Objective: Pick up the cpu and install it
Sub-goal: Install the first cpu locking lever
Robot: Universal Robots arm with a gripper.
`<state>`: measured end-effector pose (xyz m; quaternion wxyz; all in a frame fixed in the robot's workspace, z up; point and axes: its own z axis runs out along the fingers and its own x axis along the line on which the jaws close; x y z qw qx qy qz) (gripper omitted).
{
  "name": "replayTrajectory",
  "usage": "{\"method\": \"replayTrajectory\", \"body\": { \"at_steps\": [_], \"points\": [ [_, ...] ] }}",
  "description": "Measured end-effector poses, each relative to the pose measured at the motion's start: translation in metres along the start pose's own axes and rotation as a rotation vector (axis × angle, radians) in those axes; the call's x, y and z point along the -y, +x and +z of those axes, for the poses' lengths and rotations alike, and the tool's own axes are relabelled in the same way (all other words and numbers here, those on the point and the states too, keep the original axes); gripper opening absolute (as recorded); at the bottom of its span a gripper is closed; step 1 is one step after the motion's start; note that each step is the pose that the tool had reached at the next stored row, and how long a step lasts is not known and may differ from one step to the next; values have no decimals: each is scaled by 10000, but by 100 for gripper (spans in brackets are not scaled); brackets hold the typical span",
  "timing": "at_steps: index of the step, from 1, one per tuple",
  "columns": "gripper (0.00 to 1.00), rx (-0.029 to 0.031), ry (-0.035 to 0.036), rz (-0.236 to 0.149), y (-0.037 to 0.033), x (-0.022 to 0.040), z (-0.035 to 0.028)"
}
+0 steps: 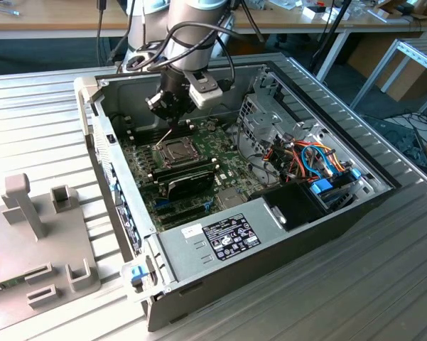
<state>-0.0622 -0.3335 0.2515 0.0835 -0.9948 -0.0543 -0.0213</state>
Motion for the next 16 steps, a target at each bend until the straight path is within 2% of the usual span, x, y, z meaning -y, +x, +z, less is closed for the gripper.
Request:
{"method": "replayTrajectory", "body": {
  "at_steps": [3, 7, 8, 9, 11, 13, 16],
  "points": [
    [11, 0, -1, 0, 30, -10, 38],
    [11, -1, 4, 1, 48, -15, 52],
    [11, -3, 29, 2, 48, -15, 53],
    [11, -11, 87, 2, 49, -15, 54],
    [11, -28, 251, 4, 49, -15, 54],
    [11, -34, 302, 8, 49, -14, 56],
    [11, -33, 310, 4, 59, -19, 72]
  ]
}}
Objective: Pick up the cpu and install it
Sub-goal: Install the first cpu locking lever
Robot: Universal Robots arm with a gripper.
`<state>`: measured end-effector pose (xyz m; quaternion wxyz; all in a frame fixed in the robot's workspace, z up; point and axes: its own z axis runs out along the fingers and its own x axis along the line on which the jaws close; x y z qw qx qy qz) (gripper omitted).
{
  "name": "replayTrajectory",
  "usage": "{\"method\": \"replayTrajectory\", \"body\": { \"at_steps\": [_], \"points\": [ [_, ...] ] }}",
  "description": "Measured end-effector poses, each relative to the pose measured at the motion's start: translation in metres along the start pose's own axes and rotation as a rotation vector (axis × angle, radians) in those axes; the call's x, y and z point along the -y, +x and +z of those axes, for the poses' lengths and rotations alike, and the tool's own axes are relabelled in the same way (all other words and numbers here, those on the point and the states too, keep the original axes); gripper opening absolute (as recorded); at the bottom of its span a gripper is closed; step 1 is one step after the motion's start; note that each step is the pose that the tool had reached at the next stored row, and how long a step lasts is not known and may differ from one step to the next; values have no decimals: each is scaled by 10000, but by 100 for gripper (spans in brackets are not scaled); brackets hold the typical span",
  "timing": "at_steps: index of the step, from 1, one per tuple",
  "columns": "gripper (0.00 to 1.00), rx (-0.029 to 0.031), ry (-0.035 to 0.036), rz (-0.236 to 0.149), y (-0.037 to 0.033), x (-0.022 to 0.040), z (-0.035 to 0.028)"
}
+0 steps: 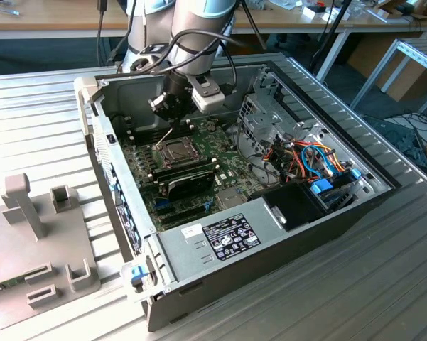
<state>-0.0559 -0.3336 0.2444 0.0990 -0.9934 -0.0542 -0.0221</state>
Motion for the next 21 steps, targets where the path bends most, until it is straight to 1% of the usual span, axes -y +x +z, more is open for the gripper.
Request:
{"method": "replayTrajectory", "body": {
  "at_steps": [7, 11, 21],
  "points": [
    [11, -3, 3, 1, 38, -10, 30],
    [11, -2, 1, 2, 44, -13, 43],
    [11, 0, -4, 2, 65, -29, 109]
  ]
}}
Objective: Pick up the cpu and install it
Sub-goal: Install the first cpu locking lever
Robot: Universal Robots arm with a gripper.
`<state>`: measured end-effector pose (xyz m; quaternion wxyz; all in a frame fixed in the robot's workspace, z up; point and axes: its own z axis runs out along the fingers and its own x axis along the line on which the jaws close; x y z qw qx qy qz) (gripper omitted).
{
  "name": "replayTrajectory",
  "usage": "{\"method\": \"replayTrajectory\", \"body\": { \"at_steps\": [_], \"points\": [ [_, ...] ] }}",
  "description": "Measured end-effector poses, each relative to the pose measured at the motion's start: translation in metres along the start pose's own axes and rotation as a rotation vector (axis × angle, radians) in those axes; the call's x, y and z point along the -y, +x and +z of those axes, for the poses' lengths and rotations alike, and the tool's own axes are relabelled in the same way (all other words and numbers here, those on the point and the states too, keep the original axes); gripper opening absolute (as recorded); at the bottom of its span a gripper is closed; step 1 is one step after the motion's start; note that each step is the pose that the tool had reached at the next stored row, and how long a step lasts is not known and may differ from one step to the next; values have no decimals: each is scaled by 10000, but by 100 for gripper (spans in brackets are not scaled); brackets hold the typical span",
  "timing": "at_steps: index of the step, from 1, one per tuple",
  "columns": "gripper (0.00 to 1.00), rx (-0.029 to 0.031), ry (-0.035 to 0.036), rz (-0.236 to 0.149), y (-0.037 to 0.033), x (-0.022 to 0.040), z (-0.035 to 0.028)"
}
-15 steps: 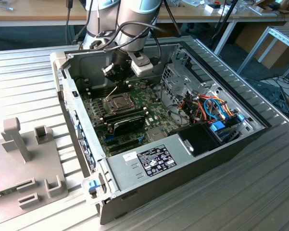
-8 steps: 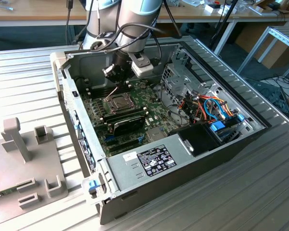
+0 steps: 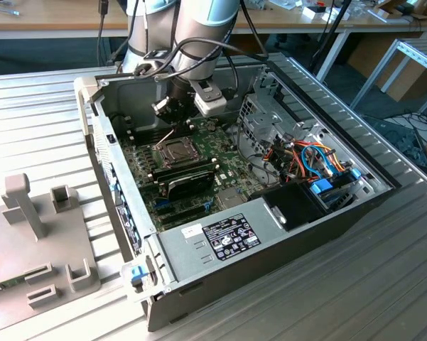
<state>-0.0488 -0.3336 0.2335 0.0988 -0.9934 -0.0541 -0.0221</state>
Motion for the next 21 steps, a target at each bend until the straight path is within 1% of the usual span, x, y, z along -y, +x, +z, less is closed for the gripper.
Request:
{"method": "replayTrajectory", "body": {
  "at_steps": [6, 7, 10, 12, 13, 16, 18, 21],
  "points": [
    [11, 0, -2, 0, 38, -7, 15],
    [11, 0, -22, 0, 40, -7, 18],
    [11, 15, -141, -5, 47, -6, 20],
    [11, 16, -138, -5, 48, -5, 22],
    [11, 10, -96, -4, 48, -4, 23],
    [11, -11, 92, 4, 48, -3, 24],
    [11, -14, 112, 4, 50, -3, 25],
    [11, -12, 111, 4, 59, -6, 27]
  ]
}}
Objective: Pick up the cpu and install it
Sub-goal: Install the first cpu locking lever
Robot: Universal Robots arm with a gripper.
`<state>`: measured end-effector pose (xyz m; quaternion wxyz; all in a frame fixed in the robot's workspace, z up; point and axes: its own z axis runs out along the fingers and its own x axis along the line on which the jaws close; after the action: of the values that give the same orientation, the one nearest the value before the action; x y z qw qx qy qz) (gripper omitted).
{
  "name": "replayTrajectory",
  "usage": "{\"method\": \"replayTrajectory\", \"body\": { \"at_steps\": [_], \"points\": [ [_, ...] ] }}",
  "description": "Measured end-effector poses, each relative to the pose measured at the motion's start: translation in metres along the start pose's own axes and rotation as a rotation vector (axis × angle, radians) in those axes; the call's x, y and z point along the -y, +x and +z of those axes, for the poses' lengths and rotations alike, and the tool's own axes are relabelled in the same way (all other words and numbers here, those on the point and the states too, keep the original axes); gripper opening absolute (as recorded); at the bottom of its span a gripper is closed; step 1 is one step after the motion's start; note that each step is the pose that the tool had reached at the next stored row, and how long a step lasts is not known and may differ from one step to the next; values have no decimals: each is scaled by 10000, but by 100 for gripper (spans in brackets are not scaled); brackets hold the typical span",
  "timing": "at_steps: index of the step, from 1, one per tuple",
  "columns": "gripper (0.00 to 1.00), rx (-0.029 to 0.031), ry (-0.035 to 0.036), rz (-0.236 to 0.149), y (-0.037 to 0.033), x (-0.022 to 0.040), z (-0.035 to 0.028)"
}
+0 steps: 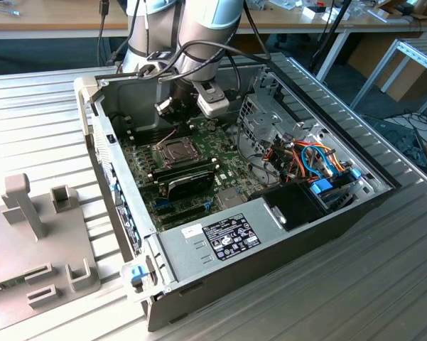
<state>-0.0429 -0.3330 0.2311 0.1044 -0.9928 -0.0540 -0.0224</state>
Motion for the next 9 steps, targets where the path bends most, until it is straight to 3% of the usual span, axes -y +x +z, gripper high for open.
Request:
{"method": "replayTrajectory", "body": {
  "at_steps": [9],
  "points": [
    [11, -1, 1, 0, 27, -11, 42]
  ]
}}
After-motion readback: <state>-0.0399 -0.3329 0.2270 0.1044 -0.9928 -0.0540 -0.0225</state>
